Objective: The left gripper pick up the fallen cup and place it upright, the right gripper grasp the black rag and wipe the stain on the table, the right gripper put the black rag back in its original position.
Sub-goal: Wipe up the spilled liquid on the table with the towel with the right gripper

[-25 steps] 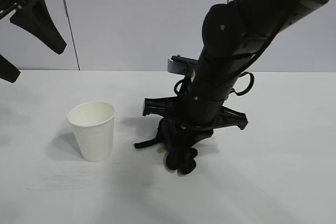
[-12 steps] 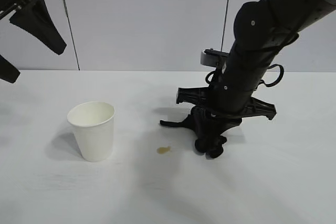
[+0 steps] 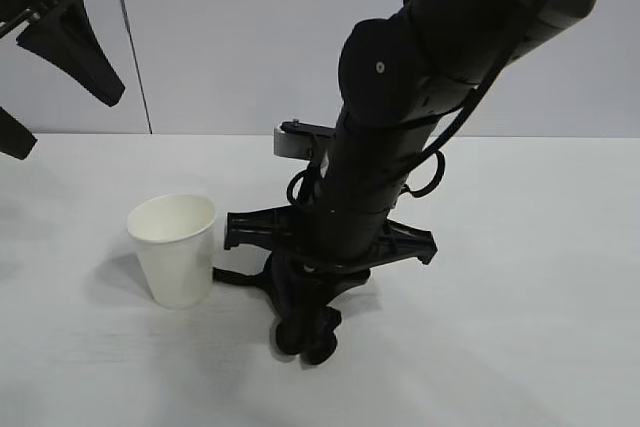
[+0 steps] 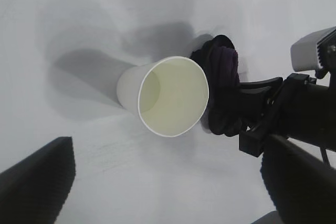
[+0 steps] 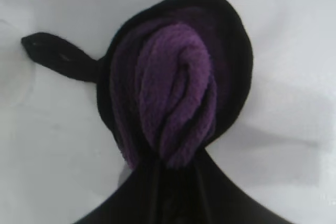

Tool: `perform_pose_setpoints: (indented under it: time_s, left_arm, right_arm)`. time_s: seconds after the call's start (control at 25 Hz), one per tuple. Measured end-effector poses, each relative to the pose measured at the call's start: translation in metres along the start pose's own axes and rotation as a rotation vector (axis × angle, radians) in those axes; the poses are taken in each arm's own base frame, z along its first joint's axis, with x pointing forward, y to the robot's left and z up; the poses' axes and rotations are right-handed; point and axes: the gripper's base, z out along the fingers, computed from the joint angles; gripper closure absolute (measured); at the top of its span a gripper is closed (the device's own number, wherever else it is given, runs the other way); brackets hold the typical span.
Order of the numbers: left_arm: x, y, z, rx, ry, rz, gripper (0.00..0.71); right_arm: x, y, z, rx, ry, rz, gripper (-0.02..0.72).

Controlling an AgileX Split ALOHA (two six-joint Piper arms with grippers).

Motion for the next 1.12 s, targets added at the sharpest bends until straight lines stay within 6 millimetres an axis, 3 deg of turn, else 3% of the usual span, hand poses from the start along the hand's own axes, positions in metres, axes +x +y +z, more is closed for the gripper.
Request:
perform_pose_setpoints:
  time_s: [0.24,0.56,0.72,0.92,1.0,1.12]
  left_arm:
    - [0.0,0.0,0.0,0.001,0.003,0.001,0.017]
    - [0.0,0.0,0.0,0.002,0.004,0.001,0.017]
    - [0.001,0.0,0.0,0.002,0.006,0.001,0.017]
    - [0.001,0.0,0.0,0.003,0.006,0.001,0.017]
    - [0.001,0.0,0.0,0.003,0.006,0.001,0.017]
    - [0.001,0.0,0.0,0.003,0.006,0.001,0.017]
  right_arm:
    - [-0.005,-0.009,0.0,0.023,-0.015,0.019,0.632]
    - [-0.03,-0.069,-0.004,0.119,-0.057,0.124,0.632]
    - [-0.035,-0.087,-0.007,0.148,-0.058,0.148,0.632]
    - [-0.031,-0.092,-0.014,0.181,0.008,0.147,0.617]
    - [-0.027,-0.092,-0.022,0.193,0.051,0.142,0.517]
    - [-0.029,-0.089,-0.044,0.19,0.05,0.121,0.213]
